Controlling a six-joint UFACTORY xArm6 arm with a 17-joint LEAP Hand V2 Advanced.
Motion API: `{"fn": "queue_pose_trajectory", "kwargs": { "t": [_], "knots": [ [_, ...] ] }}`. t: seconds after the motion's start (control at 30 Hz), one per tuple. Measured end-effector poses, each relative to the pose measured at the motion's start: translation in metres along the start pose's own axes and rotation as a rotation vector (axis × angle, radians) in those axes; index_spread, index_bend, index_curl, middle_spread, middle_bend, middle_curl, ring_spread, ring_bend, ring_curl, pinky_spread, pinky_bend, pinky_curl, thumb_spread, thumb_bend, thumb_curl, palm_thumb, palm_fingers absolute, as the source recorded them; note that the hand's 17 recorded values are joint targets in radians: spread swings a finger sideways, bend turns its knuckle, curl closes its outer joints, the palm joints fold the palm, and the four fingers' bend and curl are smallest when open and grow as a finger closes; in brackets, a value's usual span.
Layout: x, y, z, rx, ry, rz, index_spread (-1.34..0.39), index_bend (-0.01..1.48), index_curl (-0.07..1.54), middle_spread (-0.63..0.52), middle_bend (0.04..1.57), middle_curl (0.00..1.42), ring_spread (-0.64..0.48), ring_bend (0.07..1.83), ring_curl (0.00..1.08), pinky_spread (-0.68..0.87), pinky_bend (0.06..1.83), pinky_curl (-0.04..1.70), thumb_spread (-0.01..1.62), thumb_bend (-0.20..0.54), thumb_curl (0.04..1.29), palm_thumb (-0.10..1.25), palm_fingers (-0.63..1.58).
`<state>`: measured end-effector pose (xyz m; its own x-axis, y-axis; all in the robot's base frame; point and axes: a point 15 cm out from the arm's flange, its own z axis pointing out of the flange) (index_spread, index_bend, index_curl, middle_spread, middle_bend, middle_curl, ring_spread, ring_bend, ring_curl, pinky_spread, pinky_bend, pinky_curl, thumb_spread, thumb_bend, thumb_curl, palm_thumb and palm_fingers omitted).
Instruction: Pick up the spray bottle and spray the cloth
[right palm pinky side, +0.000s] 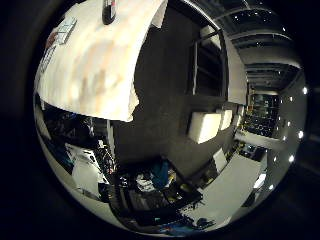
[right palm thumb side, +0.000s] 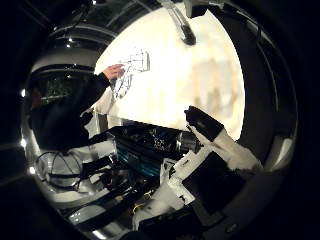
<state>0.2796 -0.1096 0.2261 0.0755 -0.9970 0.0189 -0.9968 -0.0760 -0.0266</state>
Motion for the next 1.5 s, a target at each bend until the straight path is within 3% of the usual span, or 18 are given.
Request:
{"fn": "queue_pose_trajectory", "kwargs": {
  "t": [0.23, 0.43, 0.8, 1.0, 1.33, 1.5],
  "knots": [
    [0.006, 0.0, -0.005, 0.005, 0.002, 0.007, -0.42, 0.18, 0.34, 0.0, 0.19, 0.3, 0.18, 0.2, 0.23, 0.4, 0.2, 0.28, 1.07, -0.021, 0.35, 0.76, 0.31],
    [0.029, 0.008, -0.005, 0.025, -0.013, 0.097, -0.41, 0.17, 0.32, -0.01, 0.2, 0.31, 0.17, 0.22, 0.24, 0.4, 0.21, 0.29, 1.08, -0.025, 0.34, 0.72, 0.33],
    [0.037, -0.002, 0.009, 0.191, -0.277, 0.276, -0.38, 0.15, 0.26, -0.03, 0.23, 0.33, 0.16, 0.33, 0.25, 0.41, 0.28, 0.3, 1.1, -0.022, 0.32, 0.64, 0.34],
    [0.038, 0.0, 0.036, 0.21, -0.41, 0.353, -0.34, 0.13, 0.24, -0.02, 0.27, 0.34, 0.17, 0.39, 0.26, 0.41, 0.33, 0.31, 1.1, -0.025, 0.31, 0.61, 0.31],
    [0.027, -0.009, 0.071, 0.198, -0.575, 0.46, -0.22, 0.13, 0.21, 0.17, 0.23, 0.33, 0.22, 0.41, 0.25, 0.44, 0.54, 0.35, 1.07, -0.031, 0.28, 0.49, 0.03],
    [0.007, -0.034, 0.081, 0.217, -0.638, 0.458, -0.19, 0.13, 0.21, 0.22, 0.23, 0.33, 0.25, 0.35, 0.24, 0.42, 0.49, 0.32, 1.01, -0.035, 0.27, 0.42, -0.05]
  ]
}}
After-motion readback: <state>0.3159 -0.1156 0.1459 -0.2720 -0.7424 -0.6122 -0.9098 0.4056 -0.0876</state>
